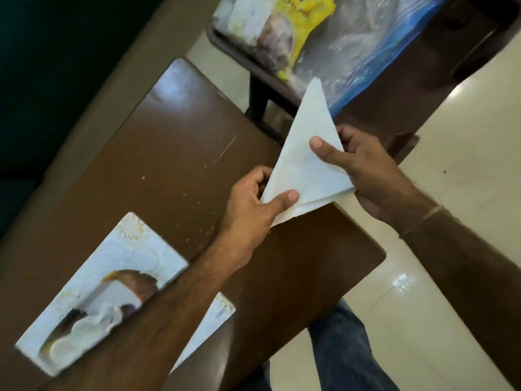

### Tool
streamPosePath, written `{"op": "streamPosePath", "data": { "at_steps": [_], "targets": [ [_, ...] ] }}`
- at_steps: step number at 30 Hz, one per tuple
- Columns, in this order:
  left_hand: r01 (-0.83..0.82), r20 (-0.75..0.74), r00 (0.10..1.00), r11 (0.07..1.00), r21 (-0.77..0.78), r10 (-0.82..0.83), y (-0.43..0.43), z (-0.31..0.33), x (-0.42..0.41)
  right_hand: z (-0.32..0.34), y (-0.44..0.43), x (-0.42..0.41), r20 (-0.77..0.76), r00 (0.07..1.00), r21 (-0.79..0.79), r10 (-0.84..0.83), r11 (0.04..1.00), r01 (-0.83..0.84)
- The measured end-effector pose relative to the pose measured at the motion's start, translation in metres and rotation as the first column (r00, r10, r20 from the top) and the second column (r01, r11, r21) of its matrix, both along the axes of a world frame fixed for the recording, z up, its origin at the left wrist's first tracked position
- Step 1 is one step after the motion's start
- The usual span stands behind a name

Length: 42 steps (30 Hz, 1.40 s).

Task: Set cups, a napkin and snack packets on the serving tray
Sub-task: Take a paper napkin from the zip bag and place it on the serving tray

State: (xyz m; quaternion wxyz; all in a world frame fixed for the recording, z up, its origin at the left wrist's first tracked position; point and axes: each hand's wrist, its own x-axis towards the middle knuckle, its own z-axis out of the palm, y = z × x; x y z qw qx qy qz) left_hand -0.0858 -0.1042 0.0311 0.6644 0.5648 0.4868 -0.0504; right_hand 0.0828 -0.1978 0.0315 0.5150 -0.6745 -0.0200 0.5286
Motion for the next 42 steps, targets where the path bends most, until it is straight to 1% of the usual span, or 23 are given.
{"op": "streamPosePath", "data": {
  "at_steps": [2, 4, 7, 10, 14, 16, 18, 22, 24, 26, 28, 29, 30, 31, 32, 33, 34, 35, 36, 37, 38, 39, 42],
  "targets": [
    [-0.079, -0.079, 0.994, 0.996, -0.032, 0.076, -0.010, -0.002, -0.039, -0.008, 0.007, -0.027, -0.024, 0.995, -0.035, 0.101, 0.994, -0.102],
    [-0.209, -0.140, 0.970, 0.975, -0.073, 0.198, -0.023, -0.003, -0.079, -0.016, 0.013, -0.059, -0.024, 0.974, -0.066, 0.226, 0.972, -0.227],
    [-0.445, -0.242, 0.880, 0.887, -0.120, 0.409, -0.045, -0.006, -0.132, -0.026, 0.017, -0.105, -0.047, 0.938, -0.096, 0.343, 0.933, -0.346],
    [-0.690, -0.278, 0.720, 0.699, -0.189, 0.636, -0.065, -0.009, -0.181, -0.029, 0.022, -0.152, -0.076, 0.887, -0.098, 0.456, 0.881, -0.462],
    [-0.882, -0.276, 0.471, 0.443, -0.162, 0.838, -0.085, -0.011, -0.232, -0.032, 0.028, -0.209, -0.016, 0.819, -0.128, 0.574, 0.811, -0.571],
    [-0.929, -0.297, 0.369, 0.356, -0.099, 0.881, -0.092, -0.014, -0.259, -0.033, 0.032, -0.237, 0.059, 0.761, -0.152, 0.646, 0.760, -0.632],
    [-0.946, -0.317, 0.312, 0.325, -0.013, 0.896, -0.095, -0.019, -0.282, -0.034, 0.035, -0.261, 0.126, 0.701, -0.178, 0.702, 0.711, -0.680],
    [-0.940, -0.293, 0.258, 0.309, 0.142, 0.920, -0.098, -0.029, -0.324, -0.037, 0.043, -0.307, 0.241, 0.622, -0.218, 0.745, 0.666, -0.713],
    [-0.945, -0.274, 0.233, 0.284, 0.162, 0.933, -0.100, -0.032, -0.340, -0.040, 0.046, -0.324, 0.289, 0.589, -0.238, 0.754, 0.653, -0.719],
    [-0.943, -0.263, 0.219, 0.273, 0.189, 0.940, -0.106, -0.034, -0.353, -0.042, 0.049, -0.338, 0.342, 0.525, -0.267, 0.779, 0.616, -0.741],
    [-0.927, -0.315, 0.188, 0.274, 0.256, 0.930, -0.114, -0.036, -0.360, -0.043, 0.050, -0.347, 0.382, 0.482, -0.310, 0.788, 0.601, -0.737],
    [-0.910, -0.351, 0.169, 0.283, 0.303, 0.921, -0.119, -0.035, -0.364, -0.042, 0.048, -0.350, 0.429, 0.462, -0.337, 0.777, 0.612, -0.716],
    [-0.882, -0.373, 0.177, 0.315, 0.351, 0.911, -0.124, -0.031, -0.366, -0.041, 0.046, -0.352, 0.523, 0.407, -0.370, 0.749, 0.629, -0.684],
    [-0.844, -0.361, 0.227, 0.367, 0.391, 0.905, -0.128, -0.026, -0.366, -0.039, 0.043, -0.353, 0.636, 0.293, -0.408, 0.713, 0.634, -0.657],
    [-0.792, -0.310, 0.324, 0.436, 0.427, 0.894, -0.132, -0.020, -0.364, -0.036, 0.040, -0.354, 0.728, 0.147, -0.438, 0.670, 0.619, -0.652],
    [-0.719, -0.238, 0.451, 0.508, 0.474, 0.860, -0.134, -0.014, -0.361, -0.032, 0.036, -0.356, 0.780, -0.002, -0.458, 0.625, 0.570, -0.682],
    [-0.626, -0.162, 0.588, 0.572, 0.530, 0.793, -0.136, -0.010, -0.358, -0.031, 0.032, -0.359, 0.801, -0.140, -0.475, 0.582, 0.476, -0.740],
    [-0.518, -0.099, 0.718, 0.624, 0.585, 0.689, -0.137, -0.009, -0.354, -0.032, 0.027, -0.362, 0.802, -0.265, -0.493, 0.535, 0.342, -0.800],
    [-0.408, -0.064, 0.821, 0.661, 0.629, 0.568, -0.137, -0.012, -0.351, -0.035, 0.022, -0.364, 0.787, -0.379, -0.520, 0.487, 0.194, -0.832],
    [-0.308, -0.071, 0.884, 0.691, 0.654, 0.462, -0.136, -0.017, -0.347, -0.039, 0.019, -0.364, 0.758, -0.477, -0.560, 0.445, 0.069, -0.826],
    [-0.229, -0.112, 0.912, 0.718, 0.657, 0.394, -0.134, -0.021, -0.345, -0.043, 0.019, -0.363, 0.723, -0.556, -0.603, 0.409, -0.020, -0.798],
    [-0.172, -0.167, 0.920, 0.748, 0.642, 0.354, -0.132, -0.025, -0.344, -0.046, 0.021, -0.361, 0.687, -0.615, -0.641, 0.388, -0.075, -0.764],
    [-0.028, -0.301, 0.922, 0.816, 0.577, 0.244, -0.132, -0.035, -0.347, -0.054, 0.027, -0.356, 0.608, -0.713, -0.709, 0.350, -0.164, -0.686]
  ]
}}
